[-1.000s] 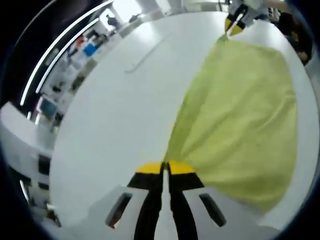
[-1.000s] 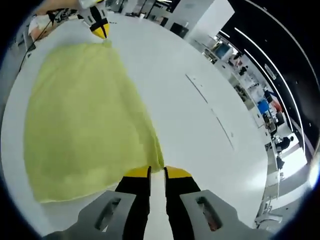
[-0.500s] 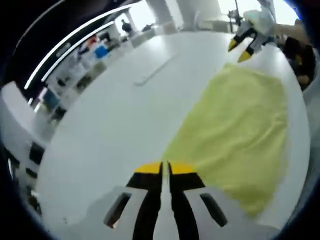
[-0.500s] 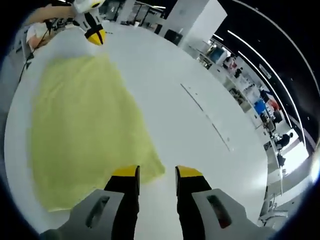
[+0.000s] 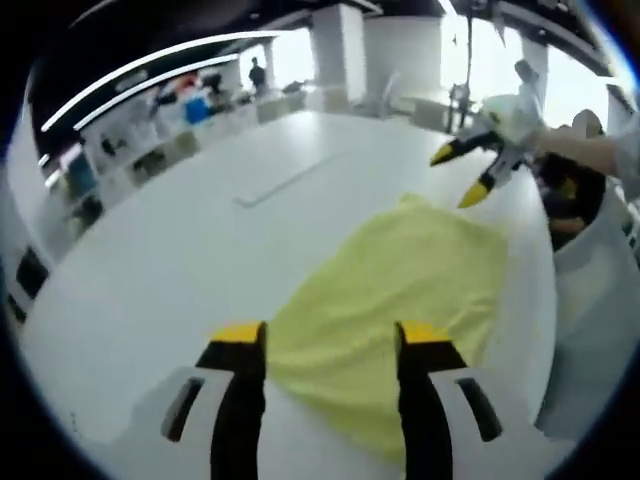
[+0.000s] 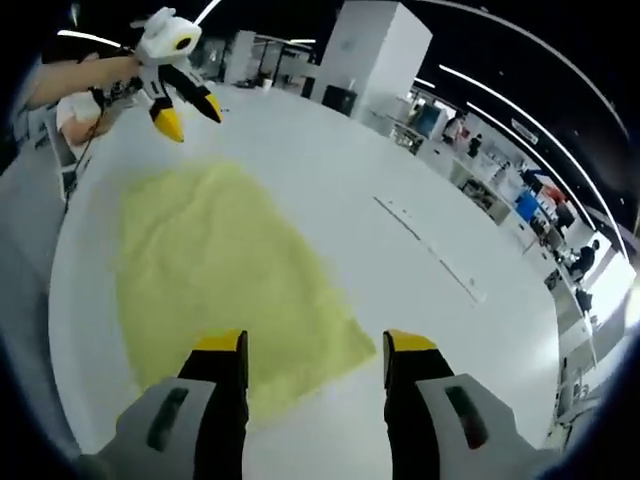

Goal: Fold the garment on the visible template until the final outline fits inside the template.

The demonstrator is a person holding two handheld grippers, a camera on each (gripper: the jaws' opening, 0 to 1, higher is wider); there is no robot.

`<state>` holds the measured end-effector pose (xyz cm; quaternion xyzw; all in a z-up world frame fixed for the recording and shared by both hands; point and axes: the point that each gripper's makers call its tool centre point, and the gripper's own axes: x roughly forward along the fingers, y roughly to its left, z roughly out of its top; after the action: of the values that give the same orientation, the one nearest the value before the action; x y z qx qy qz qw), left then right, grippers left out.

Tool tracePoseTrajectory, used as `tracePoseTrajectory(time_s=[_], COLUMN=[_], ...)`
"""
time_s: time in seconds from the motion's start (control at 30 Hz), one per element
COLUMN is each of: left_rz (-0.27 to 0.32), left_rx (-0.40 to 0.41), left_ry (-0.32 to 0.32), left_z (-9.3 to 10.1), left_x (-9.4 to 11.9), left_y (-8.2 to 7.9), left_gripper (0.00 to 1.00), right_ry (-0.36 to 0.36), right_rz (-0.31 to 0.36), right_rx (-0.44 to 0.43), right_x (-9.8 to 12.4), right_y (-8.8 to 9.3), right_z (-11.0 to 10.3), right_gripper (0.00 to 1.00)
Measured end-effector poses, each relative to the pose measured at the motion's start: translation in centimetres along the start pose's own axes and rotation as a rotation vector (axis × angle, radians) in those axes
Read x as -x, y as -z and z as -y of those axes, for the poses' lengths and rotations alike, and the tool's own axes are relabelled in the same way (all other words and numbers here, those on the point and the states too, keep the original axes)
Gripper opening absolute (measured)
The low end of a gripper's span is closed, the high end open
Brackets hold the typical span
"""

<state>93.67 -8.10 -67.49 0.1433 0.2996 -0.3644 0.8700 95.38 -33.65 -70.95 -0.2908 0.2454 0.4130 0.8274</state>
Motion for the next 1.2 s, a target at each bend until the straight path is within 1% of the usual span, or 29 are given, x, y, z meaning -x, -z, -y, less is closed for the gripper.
tracePoseTrajectory(time_s=[0.07,0.1,0.13,0.23,0.3,0.37,0.47,0.6,0.77,0.93,1.0,1.07,1.2], left_rz=[0.006,0.015,0.014,0.014,0.018,0.021,0.031,0.029,0.043,0.056,0.062,0.064,0.07], left_rx=[0.002,-0.003,-0.003,0.0,0.0,0.014,0.024,0.023,0.03,0.043,0.059,0.08,0.11], left_ry=[0.01,0.024,0.033,0.058,0.075,0.086,0.102,0.118,0.119,0.115,0.111,0.11,0.112], left_z=[0.5,1.1,1.5,2.6,3.1,3.5,4.2,5.0,5.5,6.0,6.2,6.4,7.1], left_x=[0.3,0.5,0.7,1.0,1.2,1.4,1.8,2.4,3.1,4.0,4.5,5.0,5.8], left_y=[0.0,0.0,0.0,0.4,0.7,0.8,0.9,1.1,1.2,1.6,1.9,2.4,3.3], left_gripper=[0.59,0.62,0.66,0.73,0.76,0.81,0.87,0.99,1.0,0.99,0.99,0.98,0.98], right_ry=[-0.006,-0.014,-0.017,-0.023,-0.028,-0.028,-0.023,-0.015,-0.012,-0.002,0.005,0.005,0.001], right_rz=[0.008,0.013,0.014,0.022,0.025,0.027,0.04,0.062,0.093,0.105,0.116,0.131,0.142], right_rx=[-0.011,-0.038,-0.044,-0.067,-0.075,-0.086,-0.094,-0.11,-0.136,-0.132,-0.143,-0.171,-0.207], right_x=[0.4,0.8,0.9,1.6,1.9,2.2,2.6,3.3,4.2,5.2,5.8,6.3,6.9], right_y=[0.1,0.3,0.4,0.7,0.9,1.0,0.8,0.4,-0.4,-0.5,-0.5,-0.4,0.0], right_z=[-0.5,-1.2,-1.4,-2.4,-2.9,-3.2,-3.6,-3.7,-4.0,-4.6,-4.6,-4.9,-5.7], right_gripper=[0.6,0.62,0.63,0.67,0.71,0.76,0.82,0.85,0.89,0.86,0.86,0.86,0.89])
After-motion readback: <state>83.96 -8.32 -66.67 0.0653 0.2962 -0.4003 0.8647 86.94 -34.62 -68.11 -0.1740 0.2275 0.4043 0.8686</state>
